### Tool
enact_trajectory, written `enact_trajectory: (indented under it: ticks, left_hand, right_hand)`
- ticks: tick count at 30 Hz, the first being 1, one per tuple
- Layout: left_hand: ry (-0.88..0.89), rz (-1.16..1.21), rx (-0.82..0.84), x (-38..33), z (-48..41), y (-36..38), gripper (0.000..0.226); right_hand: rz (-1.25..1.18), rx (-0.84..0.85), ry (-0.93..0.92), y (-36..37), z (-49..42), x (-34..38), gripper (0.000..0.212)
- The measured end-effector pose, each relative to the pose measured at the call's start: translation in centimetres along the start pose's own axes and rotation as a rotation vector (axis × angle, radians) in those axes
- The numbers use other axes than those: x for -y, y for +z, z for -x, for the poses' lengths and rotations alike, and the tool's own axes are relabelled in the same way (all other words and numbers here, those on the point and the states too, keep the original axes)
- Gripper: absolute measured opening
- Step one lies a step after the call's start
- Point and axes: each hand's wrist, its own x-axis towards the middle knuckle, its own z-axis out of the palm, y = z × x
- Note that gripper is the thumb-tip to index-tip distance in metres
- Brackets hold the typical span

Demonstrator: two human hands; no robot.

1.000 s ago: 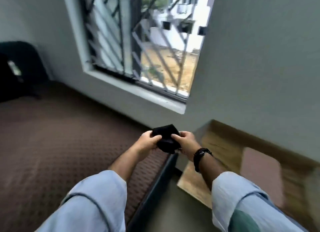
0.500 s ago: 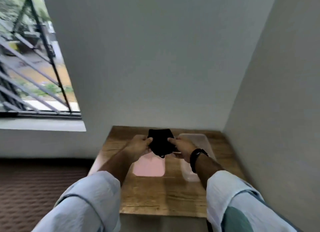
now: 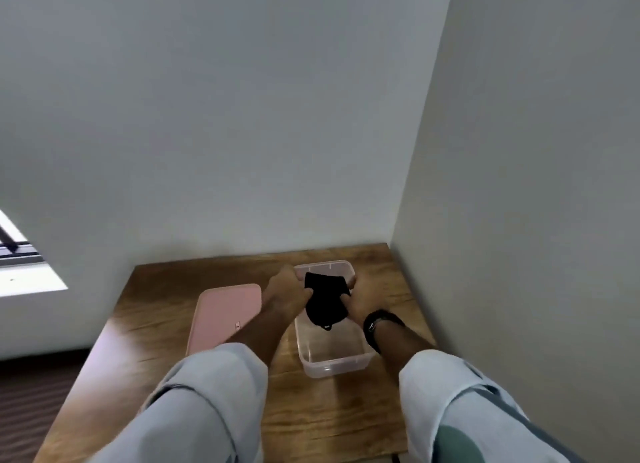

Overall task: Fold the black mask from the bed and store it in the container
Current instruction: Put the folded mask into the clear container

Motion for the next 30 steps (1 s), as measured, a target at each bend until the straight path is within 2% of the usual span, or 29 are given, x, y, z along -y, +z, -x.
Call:
enact_trajectory:
  ticks: [2,4,6,8,10,12,15,17,20,22,24,25,27,29,30]
  left_hand:
    - [0.089,-0.209,-0.048,0.4,-0.5,0.6,0.027]
    - [0.154,-0.321,-0.075,0.7,-0.9,1.4,0.024]
    - [0.189,-0.431,-0.065,1.1,-1.2,2.4,0.022]
    - [0.187,-0.484,-0.034,1.6,-1.3,3.0,0.019]
    - [0.217,-0.541,-0.005,2.2,-1.1,3.1,0.023]
    - [0.295,-0.535,-0.062,3.0,-0.7,2.5,0.026]
    - [0.351,-0.363,-0.309,4.9,-0.2,-0.3,0.03]
    - [0.175,-0.244,-0.416,7.5,0.0,-2.9,0.033]
    - [-0.254,-0.285,-0.323,12.8,1.1,-6.5,0.05]
    - [-0.494,-0.349,-0.187,15.1,2.4,-7.9,0.051]
    - [-0.56,-0.406,-0.081,16.4,3.5,-8.2,0.044]
    - [-0.573,-0.41,-0.069,16.9,3.9,-8.1,0.04]
    - [-0.577,-0.342,-0.099,17.6,4.2,-8.1,0.036]
    - [-0.55,-0.251,-0.104,18.2,4.2,-8.2,0.036]
    - [-0.532,-0.219,-0.087,18.4,4.2,-8.3,0.036]
  right_hand:
    - [0.228,0.029,-0.075,1.1,-1.0,-0.1,0.011]
    - [0.313,0.068,-0.096,2.2,-1.7,-0.4,0.005]
    - [0.235,0.043,-0.016,2.8,-1.4,-0.3,0.011]
    - [0.049,0.046,0.111,3.6,-1.3,-0.9,0.018]
    - [-0.004,0.068,0.168,4.2,-1.4,-0.9,0.02]
    - [0.204,0.138,0.083,4.7,-1.4,-1.2,0.023]
    - [0.279,0.047,0.011,4.4,-1.3,-0.8,0.025]
    - [0.381,-0.04,-0.109,3.7,-0.9,0.7,0.02]
    - [0.325,-0.148,-0.336,5.0,-0.1,4.3,0.019]
    - [0.146,-0.096,-0.481,7.3,1.1,7.2,0.019]
    - [0.115,0.062,-0.557,10.6,2.6,9.5,0.023]
    - [0.159,0.162,-0.537,12.6,3.5,10.0,0.027]
    - [0.213,0.302,-0.311,15.8,4.3,9.6,0.033]
    - [0.214,0.329,-0.054,17.5,4.5,8.7,0.04]
    - [0.208,0.332,0.017,17.9,4.3,8.2,0.043]
